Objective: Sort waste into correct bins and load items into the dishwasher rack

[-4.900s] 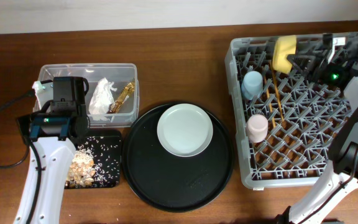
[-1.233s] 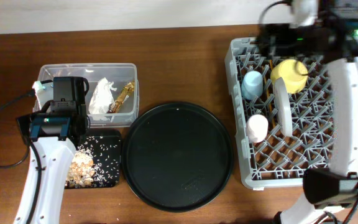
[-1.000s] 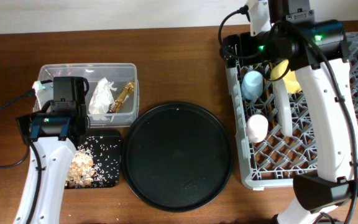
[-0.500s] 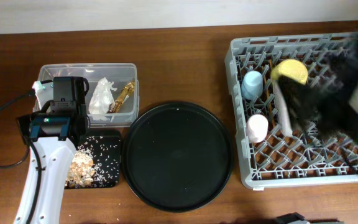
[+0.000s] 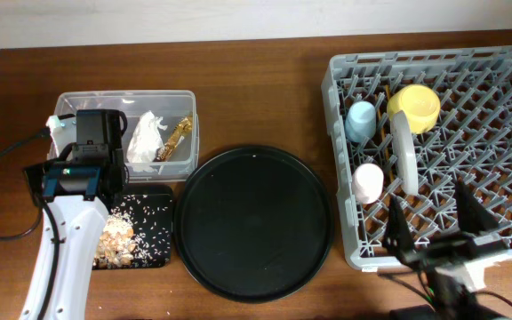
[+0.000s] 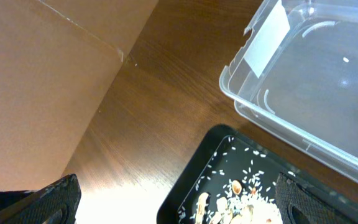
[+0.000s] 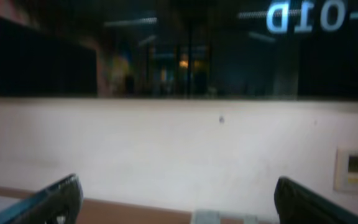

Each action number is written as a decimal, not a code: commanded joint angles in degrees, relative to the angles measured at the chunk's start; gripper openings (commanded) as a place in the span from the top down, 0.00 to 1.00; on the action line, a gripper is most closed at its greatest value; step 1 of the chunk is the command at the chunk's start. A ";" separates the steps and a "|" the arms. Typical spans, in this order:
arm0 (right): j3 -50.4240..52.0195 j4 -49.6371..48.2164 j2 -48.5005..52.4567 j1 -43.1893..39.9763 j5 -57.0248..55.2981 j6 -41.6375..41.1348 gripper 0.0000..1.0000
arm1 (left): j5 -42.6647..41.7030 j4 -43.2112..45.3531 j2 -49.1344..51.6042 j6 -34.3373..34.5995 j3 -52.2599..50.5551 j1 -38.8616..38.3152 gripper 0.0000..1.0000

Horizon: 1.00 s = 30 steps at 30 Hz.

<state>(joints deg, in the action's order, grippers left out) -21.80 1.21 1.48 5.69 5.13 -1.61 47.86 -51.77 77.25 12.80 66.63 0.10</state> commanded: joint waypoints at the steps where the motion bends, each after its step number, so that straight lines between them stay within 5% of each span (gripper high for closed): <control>1: 11.28 -8.52 -1.25 -1.03 -0.94 -0.83 0.01 | 0.85 0.04 -0.13 -0.50 0.17 0.09 0.01; 8: 21.49 -6.91 -1.25 -1.70 -2.19 -0.61 0.01 | 0.83 0.04 -0.13 -0.50 0.17 0.09 0.01; 13: 21.49 3.41 -1.25 -1.68 -2.93 1.60 0.01 | 0.83 0.04 -0.13 -0.50 0.17 0.09 0.01; 30: 21.49 3.10 -1.18 -1.68 -3.04 2.84 0.01 | 0.83 0.04 -0.13 -0.50 0.17 0.09 0.01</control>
<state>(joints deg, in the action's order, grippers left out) -0.60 4.01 0.80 4.36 2.79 0.93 47.88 -51.66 77.25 12.80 66.63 0.10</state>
